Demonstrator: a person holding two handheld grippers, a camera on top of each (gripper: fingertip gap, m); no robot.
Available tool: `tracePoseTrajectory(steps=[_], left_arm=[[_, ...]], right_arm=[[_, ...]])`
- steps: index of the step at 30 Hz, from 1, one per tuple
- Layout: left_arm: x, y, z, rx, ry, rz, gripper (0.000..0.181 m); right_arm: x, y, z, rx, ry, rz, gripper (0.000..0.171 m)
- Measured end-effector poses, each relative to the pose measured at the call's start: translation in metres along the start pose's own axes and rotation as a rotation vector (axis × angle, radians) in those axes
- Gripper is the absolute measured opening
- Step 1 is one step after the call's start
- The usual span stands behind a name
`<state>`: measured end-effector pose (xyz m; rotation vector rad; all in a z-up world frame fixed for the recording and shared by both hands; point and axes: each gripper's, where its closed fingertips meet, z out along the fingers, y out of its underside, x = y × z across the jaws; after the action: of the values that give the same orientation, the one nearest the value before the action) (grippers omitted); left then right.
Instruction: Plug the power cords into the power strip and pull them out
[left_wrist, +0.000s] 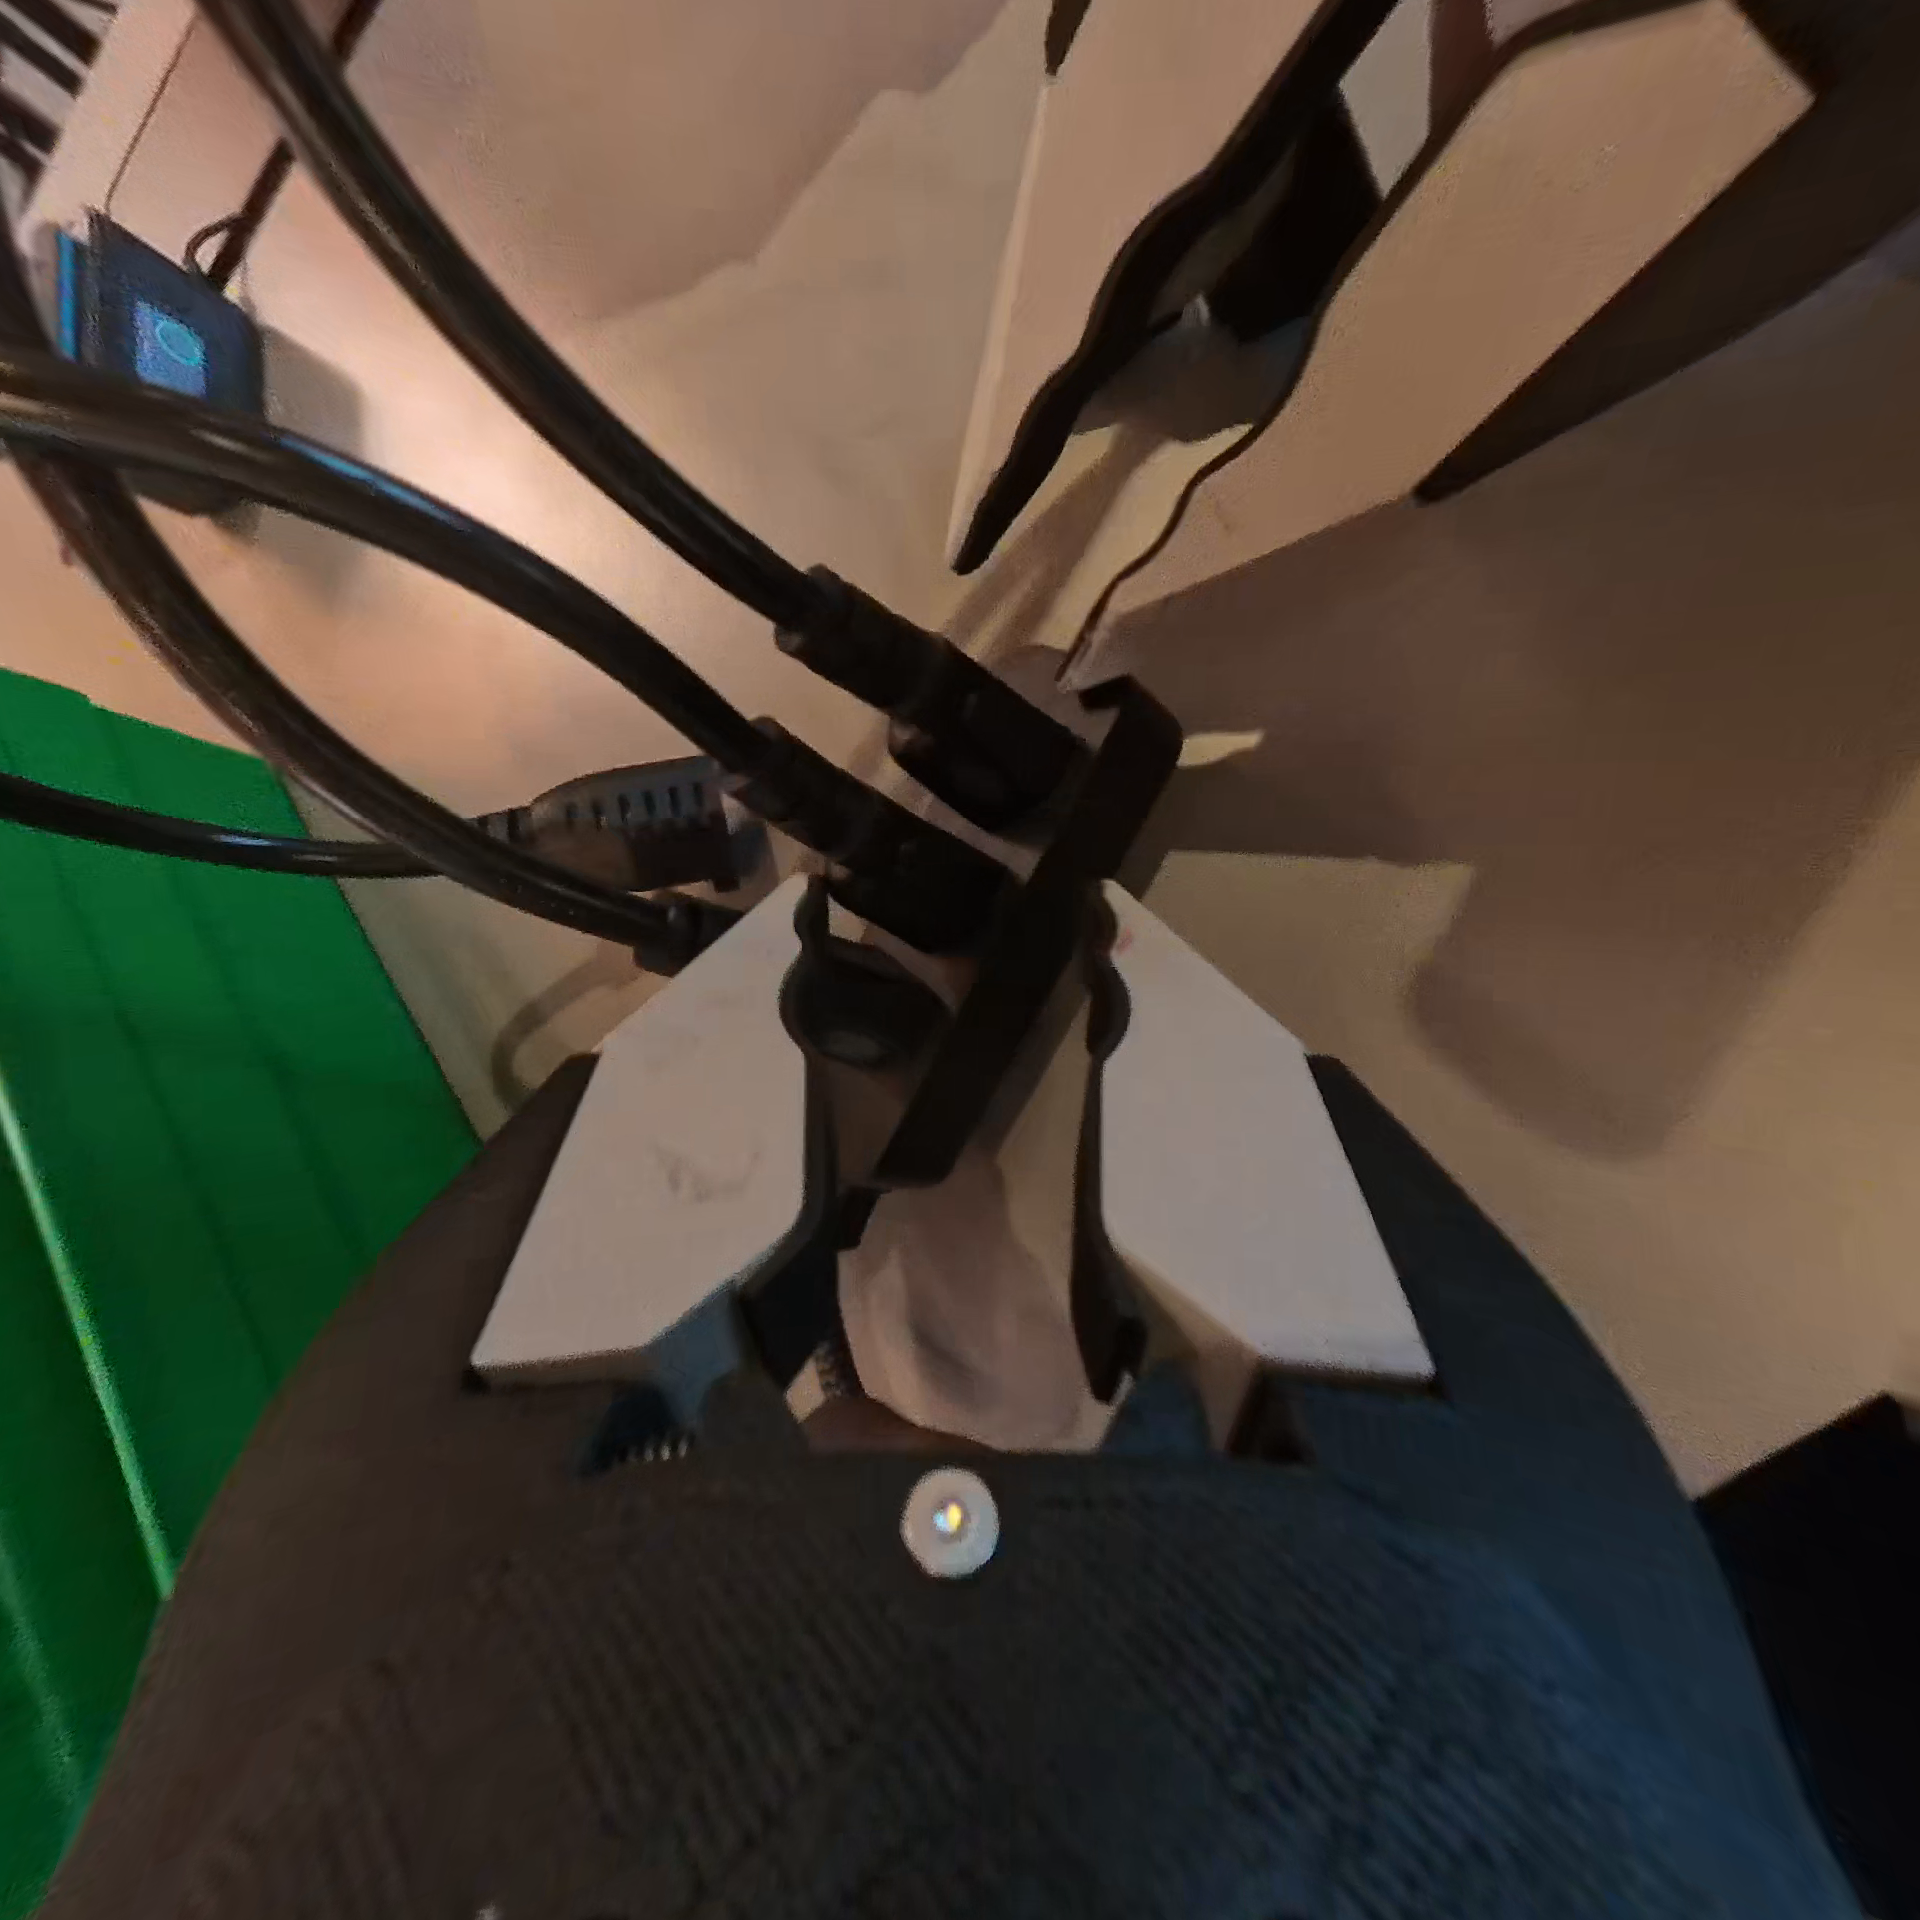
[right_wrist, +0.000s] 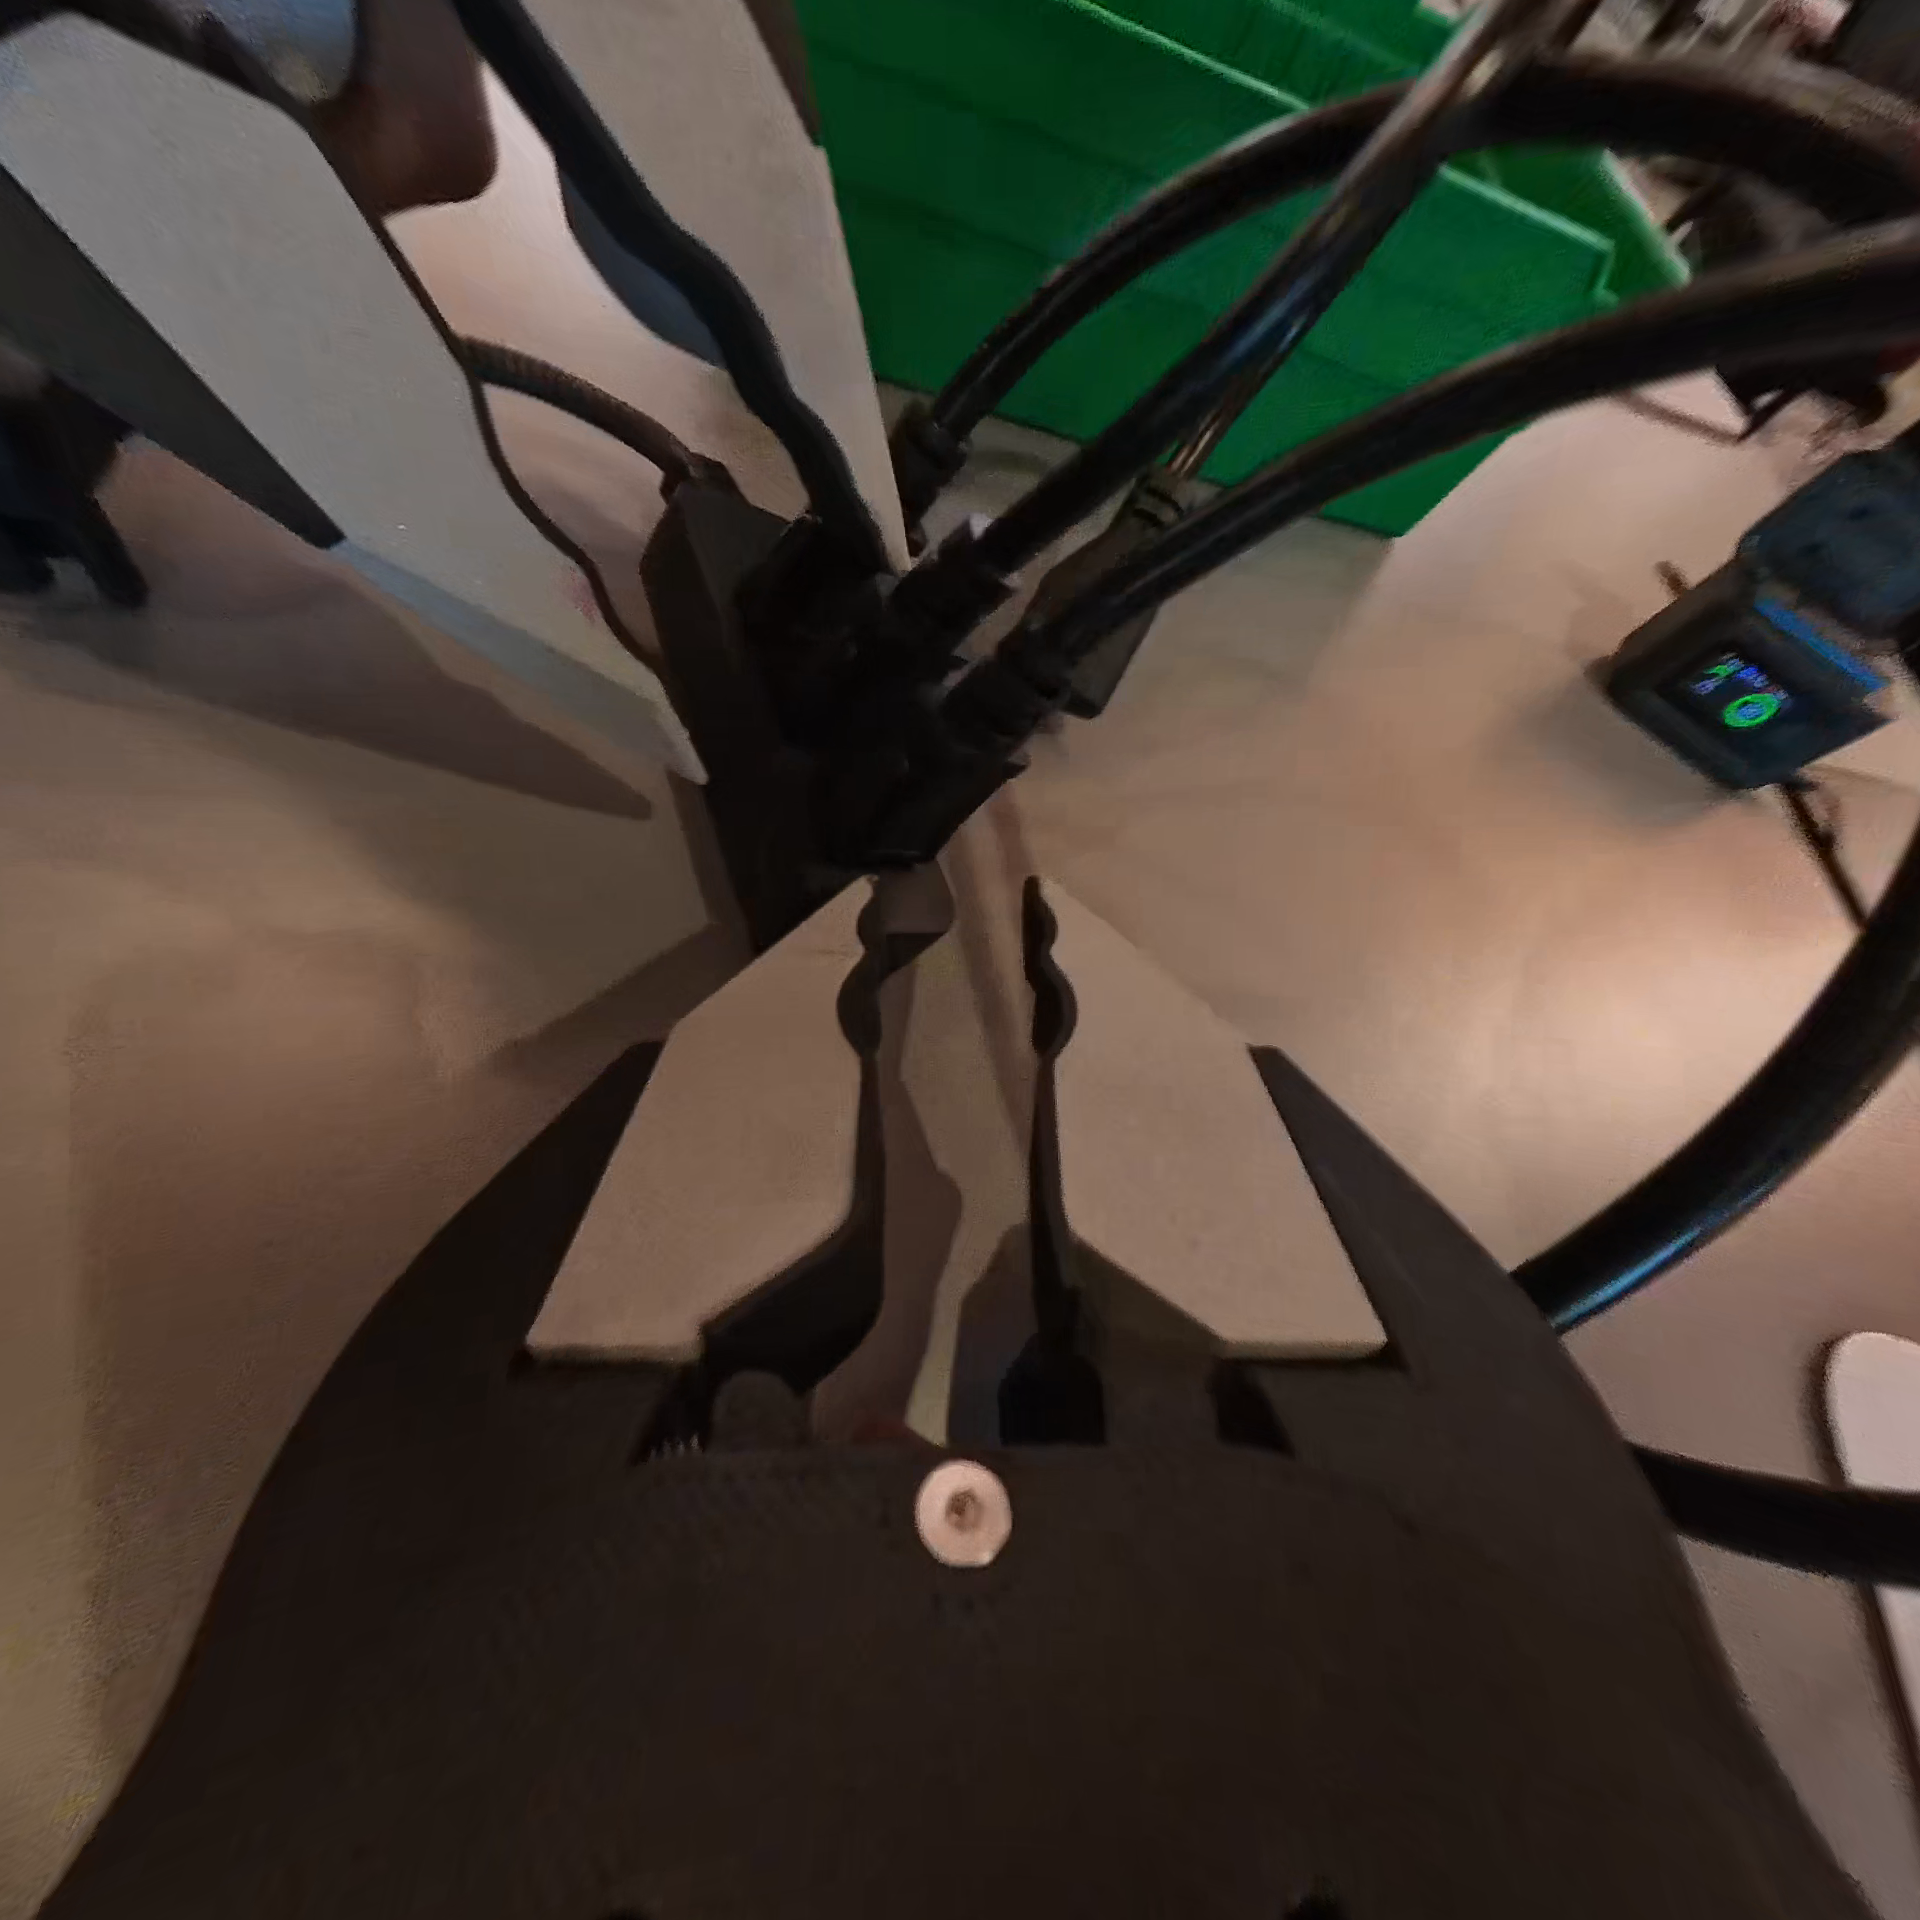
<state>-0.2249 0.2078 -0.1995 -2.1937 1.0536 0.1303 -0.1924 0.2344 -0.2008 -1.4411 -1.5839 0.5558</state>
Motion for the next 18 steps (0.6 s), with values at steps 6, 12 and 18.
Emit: tracePoseTrajectory(steps=[6, 12, 18], left_arm=[[-0.007, 0.000, 0.004, -0.061, 0.161, 0.044, 0.047], [-0.015, 0.002, 0.015, -0.079, 0.218, 0.073, 0.049], [-0.012, 0.017, 0.032, -0.093, 0.061, 0.278, 0.054]], right_arm=[[0.002, 0.017, 0.007, -0.109, 0.042, 0.065, 0.000], [0.004, 0.028, 0.008, -0.177, 0.021, 0.079, 0.021], [0.012, 0.023, -0.005, -0.120, 0.005, 0.153, 0.037]])
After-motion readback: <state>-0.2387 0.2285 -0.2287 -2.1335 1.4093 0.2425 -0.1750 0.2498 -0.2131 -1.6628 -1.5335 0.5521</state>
